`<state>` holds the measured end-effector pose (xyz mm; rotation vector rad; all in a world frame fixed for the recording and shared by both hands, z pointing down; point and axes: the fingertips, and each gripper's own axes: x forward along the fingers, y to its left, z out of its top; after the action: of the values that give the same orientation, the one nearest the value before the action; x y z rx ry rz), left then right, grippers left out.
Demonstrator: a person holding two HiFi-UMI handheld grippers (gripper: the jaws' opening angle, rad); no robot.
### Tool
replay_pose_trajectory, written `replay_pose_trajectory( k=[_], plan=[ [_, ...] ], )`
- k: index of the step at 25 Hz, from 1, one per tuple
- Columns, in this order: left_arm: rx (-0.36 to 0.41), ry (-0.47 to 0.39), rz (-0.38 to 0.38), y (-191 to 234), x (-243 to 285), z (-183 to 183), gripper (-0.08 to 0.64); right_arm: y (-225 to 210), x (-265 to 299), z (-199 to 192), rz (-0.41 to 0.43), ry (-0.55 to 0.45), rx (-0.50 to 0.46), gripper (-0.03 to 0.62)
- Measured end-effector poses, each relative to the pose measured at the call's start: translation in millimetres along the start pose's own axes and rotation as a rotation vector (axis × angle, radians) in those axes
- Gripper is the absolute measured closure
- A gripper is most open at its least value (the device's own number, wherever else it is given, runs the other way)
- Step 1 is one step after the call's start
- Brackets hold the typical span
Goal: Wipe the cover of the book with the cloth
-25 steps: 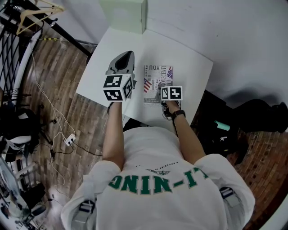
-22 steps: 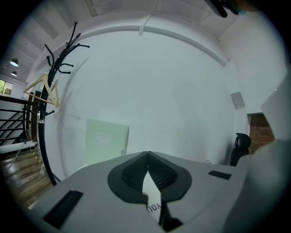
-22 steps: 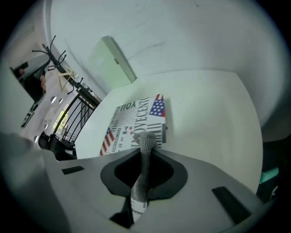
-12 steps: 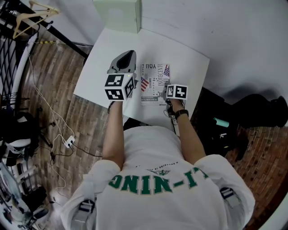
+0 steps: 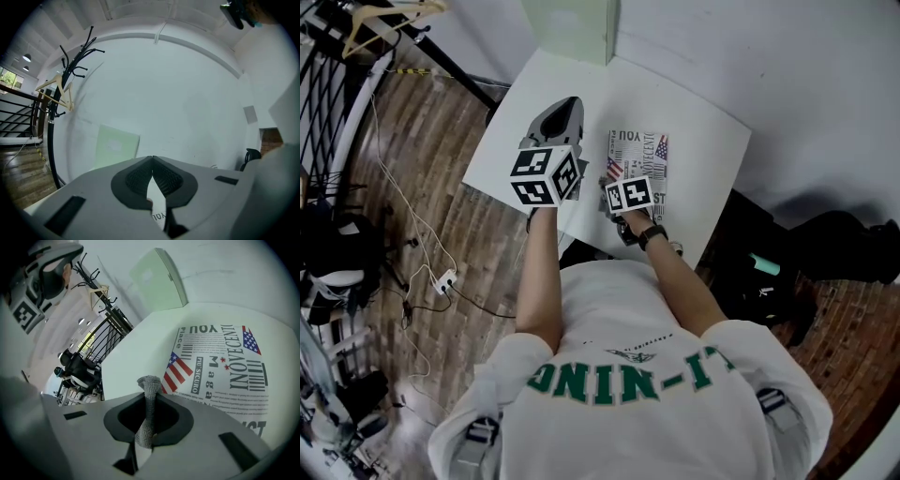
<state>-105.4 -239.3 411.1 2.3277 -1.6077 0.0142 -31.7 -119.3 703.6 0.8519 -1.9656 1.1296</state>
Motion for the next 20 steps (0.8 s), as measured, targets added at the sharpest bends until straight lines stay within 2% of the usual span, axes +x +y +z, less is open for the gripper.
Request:
replay_pose_trajectory(
  k=[5, 14, 17, 20],
  plan=[
    [0.005, 0.0, -0.009, 0.8, -1.0, 1.4, 0.546, -30.6, -16.5, -4.5, -0.053, -0.006, 0.066, 0.554],
    [0.002, -0.002, -0.073, -25.3, 13.4, 0.9, 0.546, -131.4, -84.6, -29.2, -0.169, -0.11, 0.325, 0.554],
    [0.012, 0.004, -0.089, -34.1, 17.2, -2.1, 0.546, -139.1, -88.3, -31.6, -0.187, -0.116, 0.34, 0.554],
    [0.022, 0.01, -0.093, -36.6, 15.9, -4.2, 0.546, -138.6, -87.5, -31.0, -0.231, -0.1, 0.296, 0.554]
  ],
)
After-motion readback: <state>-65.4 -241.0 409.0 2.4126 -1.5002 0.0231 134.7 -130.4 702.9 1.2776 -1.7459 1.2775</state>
